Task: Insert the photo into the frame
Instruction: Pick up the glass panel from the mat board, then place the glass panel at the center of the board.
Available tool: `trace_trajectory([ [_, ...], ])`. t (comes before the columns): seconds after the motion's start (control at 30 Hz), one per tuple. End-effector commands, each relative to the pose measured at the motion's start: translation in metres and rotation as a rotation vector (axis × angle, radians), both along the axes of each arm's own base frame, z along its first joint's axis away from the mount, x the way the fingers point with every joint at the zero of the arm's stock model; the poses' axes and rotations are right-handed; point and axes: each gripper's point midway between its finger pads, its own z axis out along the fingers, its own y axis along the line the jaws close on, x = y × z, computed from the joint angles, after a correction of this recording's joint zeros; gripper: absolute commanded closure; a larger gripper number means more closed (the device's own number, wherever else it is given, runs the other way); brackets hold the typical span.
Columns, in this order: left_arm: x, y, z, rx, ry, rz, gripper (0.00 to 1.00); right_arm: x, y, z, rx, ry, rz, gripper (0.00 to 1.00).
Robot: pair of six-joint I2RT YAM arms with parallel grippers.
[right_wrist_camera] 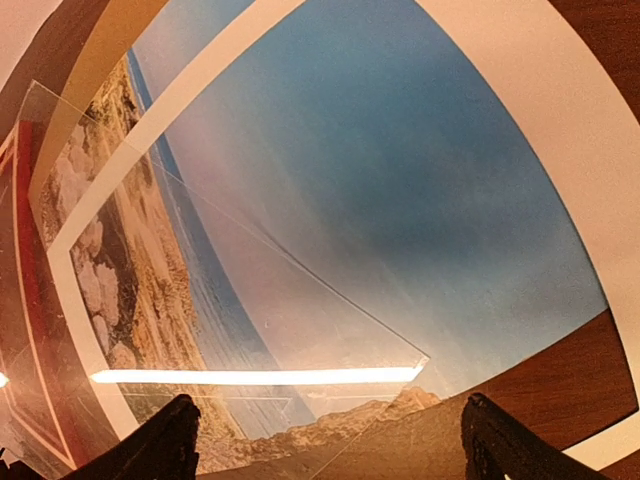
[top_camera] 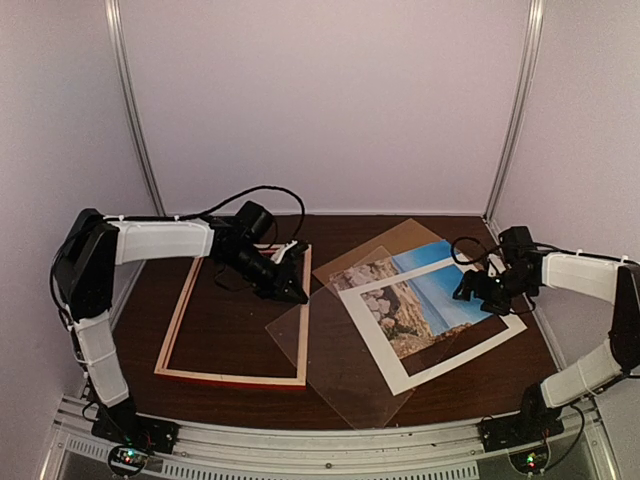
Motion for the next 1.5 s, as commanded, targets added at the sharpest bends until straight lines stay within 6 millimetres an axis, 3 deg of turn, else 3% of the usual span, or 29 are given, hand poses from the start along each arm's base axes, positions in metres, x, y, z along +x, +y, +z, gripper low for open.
trace_trajectory([
  [0.0, 0.011, 0.012, 0.020, -0.010, -0.133, 0.086, 1.00, 0.001, 0.024, -0.004, 0.075, -0.006, 0.058, 0.10],
  [0.2, 0.004, 0.040, 0.018, 0.061, -0.171, 0.189, 1.00, 0.004, 0.058, -0.013, 0.102, 0.013, 0.135, 0.10],
  [0.43, -0.012, 0.075, -0.009, 0.161, -0.098, 0.262, 1.00, 0.006, 0.102, -0.027, 0.073, 0.040, 0.242, 0.11],
  [0.6, -0.035, 0.084, -0.033, 0.187, -0.008, 0.235, 1.00, 0.009, 0.128, -0.033, 0.035, 0.044, 0.309, 0.12],
  [0.73, -0.047, 0.083, -0.040, 0.170, 0.046, 0.207, 0.99, 0.009, 0.141, -0.042, 0.017, 0.056, 0.345, 0.13],
  [1.0, -0.049, 0.075, -0.052, 0.174, 0.095, 0.139, 0.58, 0.011, 0.147, -0.053, -0.001, 0.078, 0.370, 0.15],
  [1.27, -0.017, 0.078, -0.061, 0.192, 0.096, 0.152, 0.42, 0.011, 0.147, -0.047, -0.010, 0.064, 0.383, 0.16],
  [1.47, -0.006, 0.057, -0.054, 0.083, 0.139, 0.107, 0.34, 0.011, 0.146, -0.042, -0.017, 0.056, 0.393, 0.16],
])
